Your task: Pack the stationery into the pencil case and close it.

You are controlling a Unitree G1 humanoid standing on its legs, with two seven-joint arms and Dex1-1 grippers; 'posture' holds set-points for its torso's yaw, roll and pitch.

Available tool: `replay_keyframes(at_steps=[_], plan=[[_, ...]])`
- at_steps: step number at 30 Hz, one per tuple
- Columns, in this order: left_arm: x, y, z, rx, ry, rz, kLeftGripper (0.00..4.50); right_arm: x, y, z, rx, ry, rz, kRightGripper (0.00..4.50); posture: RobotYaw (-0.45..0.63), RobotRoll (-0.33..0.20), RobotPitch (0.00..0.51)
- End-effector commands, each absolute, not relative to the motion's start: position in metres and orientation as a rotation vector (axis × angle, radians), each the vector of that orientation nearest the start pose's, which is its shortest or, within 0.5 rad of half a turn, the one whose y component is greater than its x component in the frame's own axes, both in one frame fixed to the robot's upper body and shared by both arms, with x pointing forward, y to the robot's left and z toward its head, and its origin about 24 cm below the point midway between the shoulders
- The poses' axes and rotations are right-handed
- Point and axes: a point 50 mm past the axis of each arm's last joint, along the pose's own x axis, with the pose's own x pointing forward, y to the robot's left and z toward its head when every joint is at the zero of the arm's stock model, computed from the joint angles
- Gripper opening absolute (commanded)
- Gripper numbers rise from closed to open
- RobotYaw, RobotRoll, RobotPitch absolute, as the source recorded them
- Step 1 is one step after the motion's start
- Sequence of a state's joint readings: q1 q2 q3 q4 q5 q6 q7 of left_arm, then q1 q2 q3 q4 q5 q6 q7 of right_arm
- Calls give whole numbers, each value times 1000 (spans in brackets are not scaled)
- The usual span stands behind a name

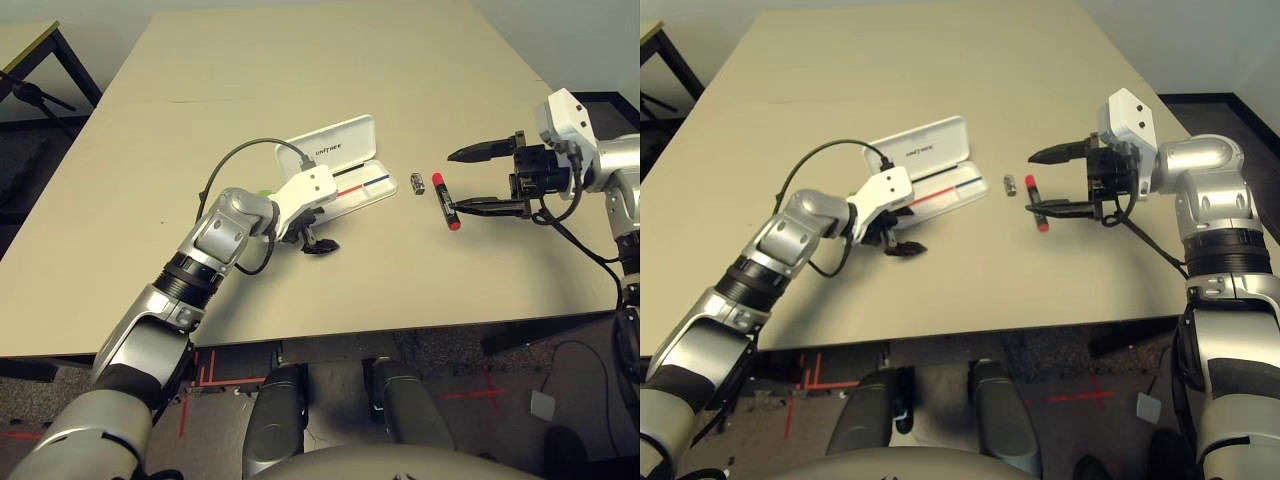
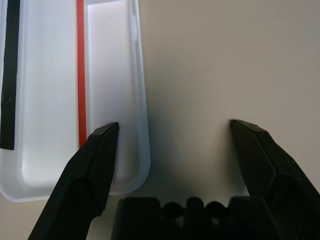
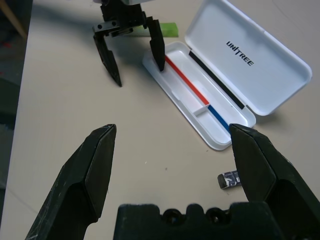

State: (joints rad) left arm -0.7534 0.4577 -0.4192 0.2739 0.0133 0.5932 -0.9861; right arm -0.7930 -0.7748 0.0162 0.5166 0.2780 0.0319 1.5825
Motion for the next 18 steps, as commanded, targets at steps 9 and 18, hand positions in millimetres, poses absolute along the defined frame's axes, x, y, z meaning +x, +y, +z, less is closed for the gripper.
replay_keyframes(at_steps=[9, 18], plan=[[337, 116, 109, 613, 565, -1065, 2454, 320, -245, 213, -554, 71, 1347, 4500, -52, 0, 156], [337, 115, 116, 622, 521, -1088, 53, 319, -249, 214, -558, 82, 1344, 4500, -49, 0, 158]])
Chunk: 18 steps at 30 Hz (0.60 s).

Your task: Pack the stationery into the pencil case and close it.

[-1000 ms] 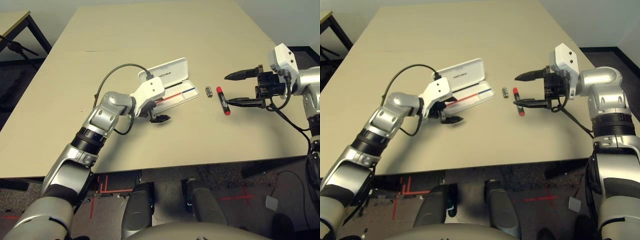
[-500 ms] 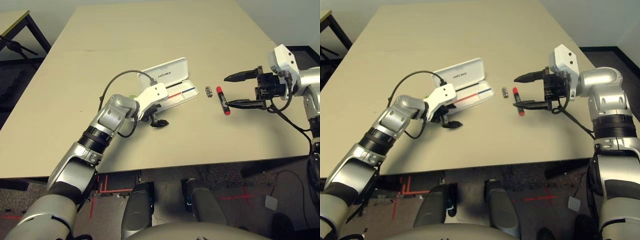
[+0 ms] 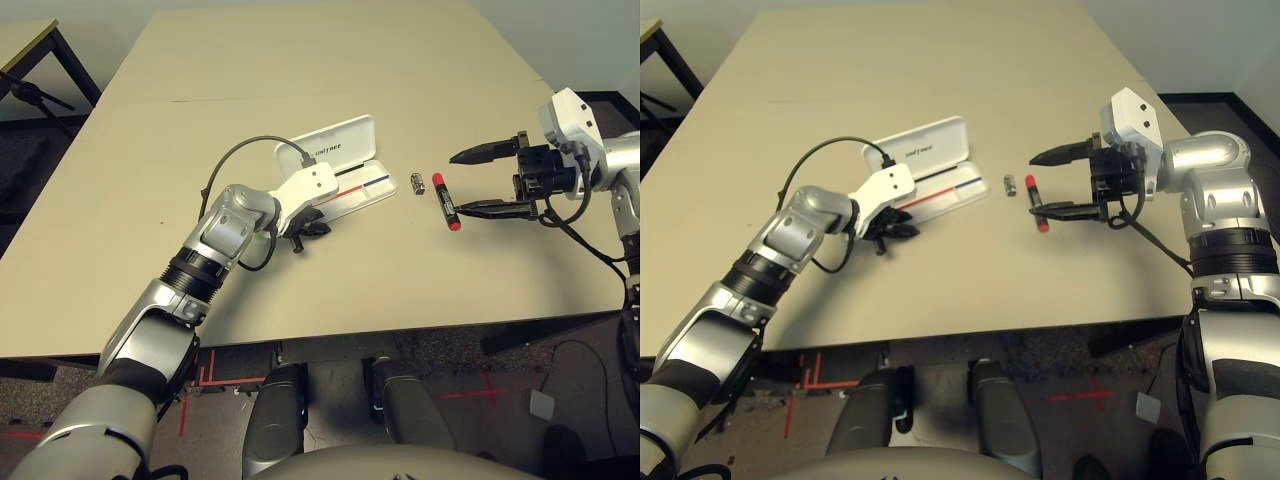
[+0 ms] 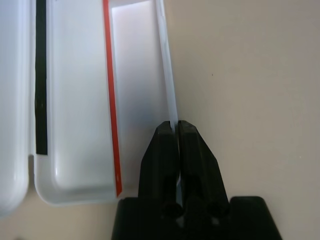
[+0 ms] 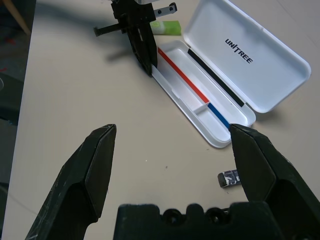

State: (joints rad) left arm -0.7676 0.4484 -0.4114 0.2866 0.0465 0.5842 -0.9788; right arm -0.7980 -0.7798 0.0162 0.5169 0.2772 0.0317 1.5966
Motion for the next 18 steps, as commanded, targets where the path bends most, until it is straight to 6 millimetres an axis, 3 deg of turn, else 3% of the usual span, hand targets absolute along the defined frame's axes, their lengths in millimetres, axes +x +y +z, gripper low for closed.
replay_keyframes(at_steps=[1, 18], plan=[[336, 115, 117, 629, 516, -1107, 53, 318, -249, 213, -560, 89, 1346, 4500, -48, 0, 158], [307, 121, 137, 821, 370, -1329, 53, 308, -263, 220, -585, 143, 1349, 4500, -62, 0, 162]])
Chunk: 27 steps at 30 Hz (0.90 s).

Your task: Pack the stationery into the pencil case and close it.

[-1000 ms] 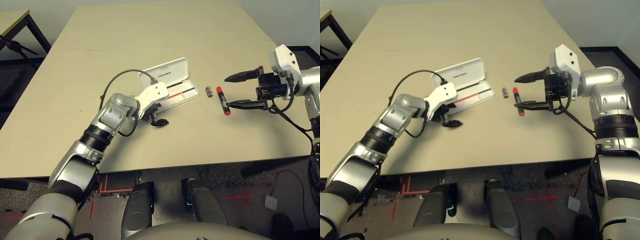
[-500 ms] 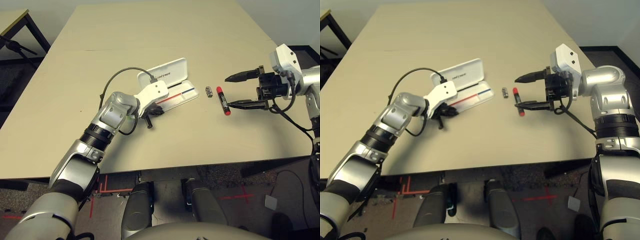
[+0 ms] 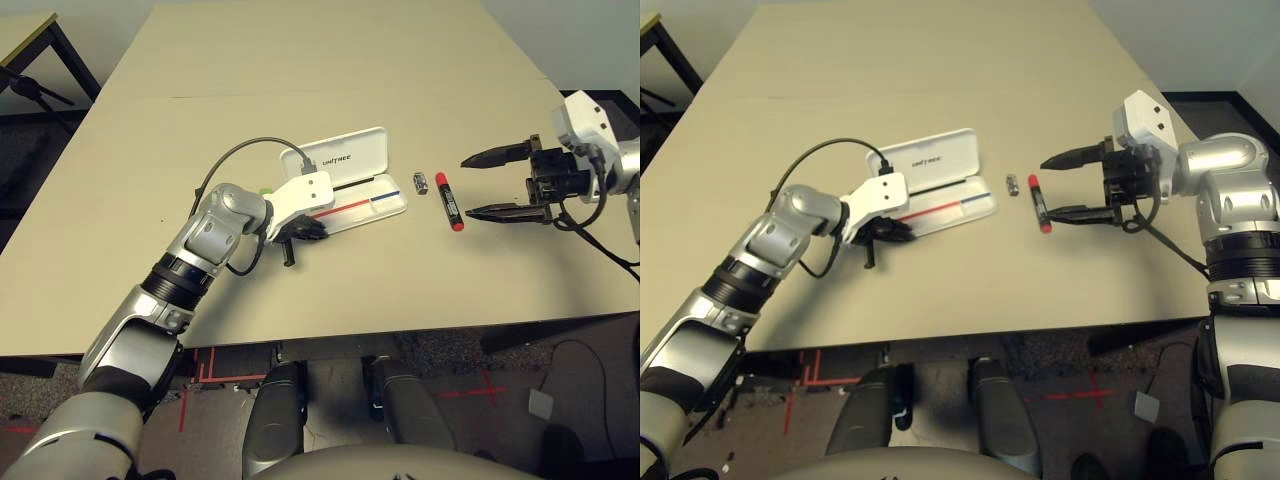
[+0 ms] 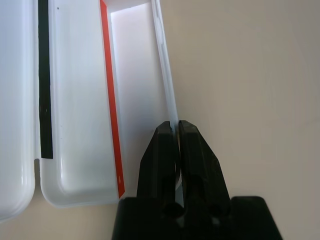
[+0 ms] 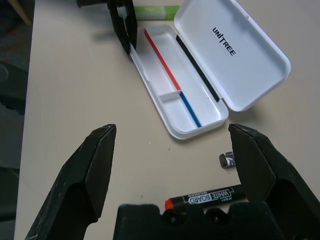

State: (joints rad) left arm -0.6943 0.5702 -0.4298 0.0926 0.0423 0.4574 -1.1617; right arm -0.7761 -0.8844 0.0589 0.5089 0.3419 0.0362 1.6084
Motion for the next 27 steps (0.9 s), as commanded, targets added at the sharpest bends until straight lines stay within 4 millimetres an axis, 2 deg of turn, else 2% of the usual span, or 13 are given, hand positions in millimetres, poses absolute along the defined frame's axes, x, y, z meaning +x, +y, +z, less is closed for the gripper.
replay_keyframes(at_steps=[1, 13, 27], plan=[[306, 121, 138, 831, 359, -1333, 53, 307, -265, 220, -587, 148, 1346, 4500, -57, 0, 163], [284, 117, 128, 850, 348, -1437, 53, 306, -274, 216, -555, 192, 1324, 4500, -48, 0, 165], [287, 122, 119, 872, 370, -1421, 53, 304, -271, 210, -524, 186, 1333, 4500, -55, 0, 166]])
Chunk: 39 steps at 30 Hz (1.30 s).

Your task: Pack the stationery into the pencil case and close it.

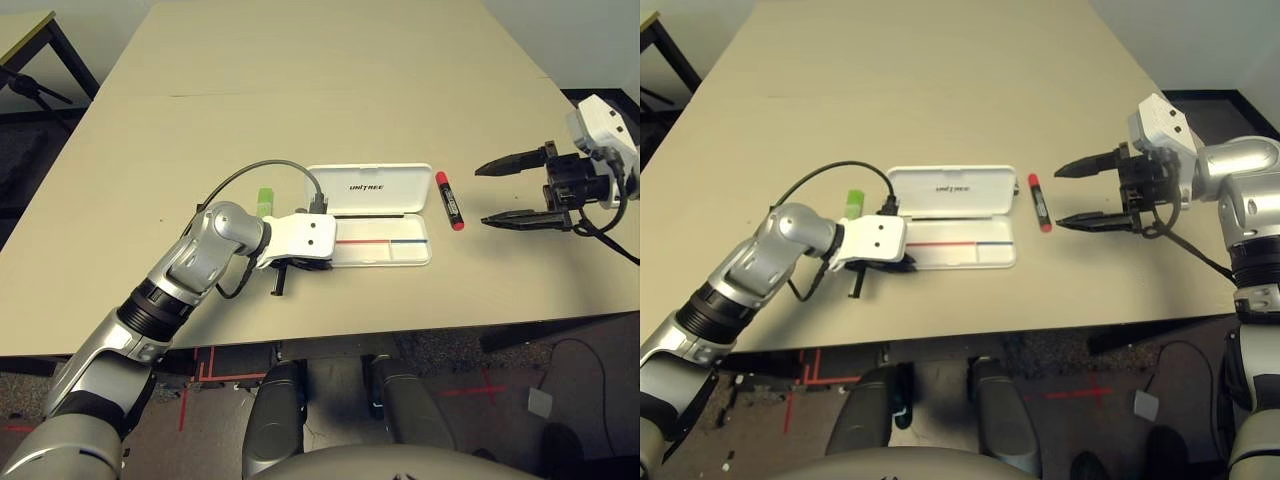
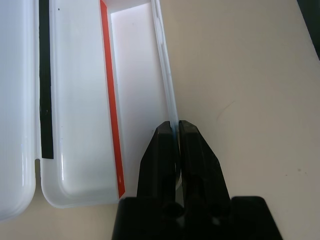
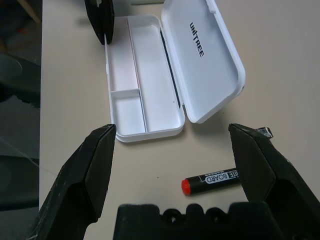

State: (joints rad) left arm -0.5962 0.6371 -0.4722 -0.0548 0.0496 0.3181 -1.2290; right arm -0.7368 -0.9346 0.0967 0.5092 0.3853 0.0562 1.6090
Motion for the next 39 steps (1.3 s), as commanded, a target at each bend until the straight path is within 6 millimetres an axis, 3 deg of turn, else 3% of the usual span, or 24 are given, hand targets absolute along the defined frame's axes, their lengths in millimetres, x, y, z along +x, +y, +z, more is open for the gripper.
replay_keyframes(at_steps=[1, 3, 10, 13, 20, 28, 39], plan=[[288, 123, 119, 884, 367, -1412, 318, 304, -271, 210, -522, 186, 1333, 4500, -55, 0, 166], [289, 124, 119, 881, 356, -1402, 819, 304, -271, 210, -520, 186, 1332, 4500, -53, 0, 166], [285, 131, 131, 776, 356, -1389, 3524, 308, -275, 211, -446, 166, 1271, 4500, -43, 0, 163], [284, 134, 137, 717, 353, -1364, 4479, 310, -279, 211, -419, 166, 1215, 4500, -40, 0, 163], [289, 149, 153, 484, 350, -1212, 4479, 317, -290, 208, -232, 126, 966, 4500, -33, 0, 158], [299, 166, 153, 307, 347, -1052, 4479, 315, -286, 185, -142, 180, 759, 4500, -37, 0, 152], [302, 187, 158, 285, 281, -1015, 4479, 311, -274, 151, -61, 295, 434, 4500, -45, 0, 154]])
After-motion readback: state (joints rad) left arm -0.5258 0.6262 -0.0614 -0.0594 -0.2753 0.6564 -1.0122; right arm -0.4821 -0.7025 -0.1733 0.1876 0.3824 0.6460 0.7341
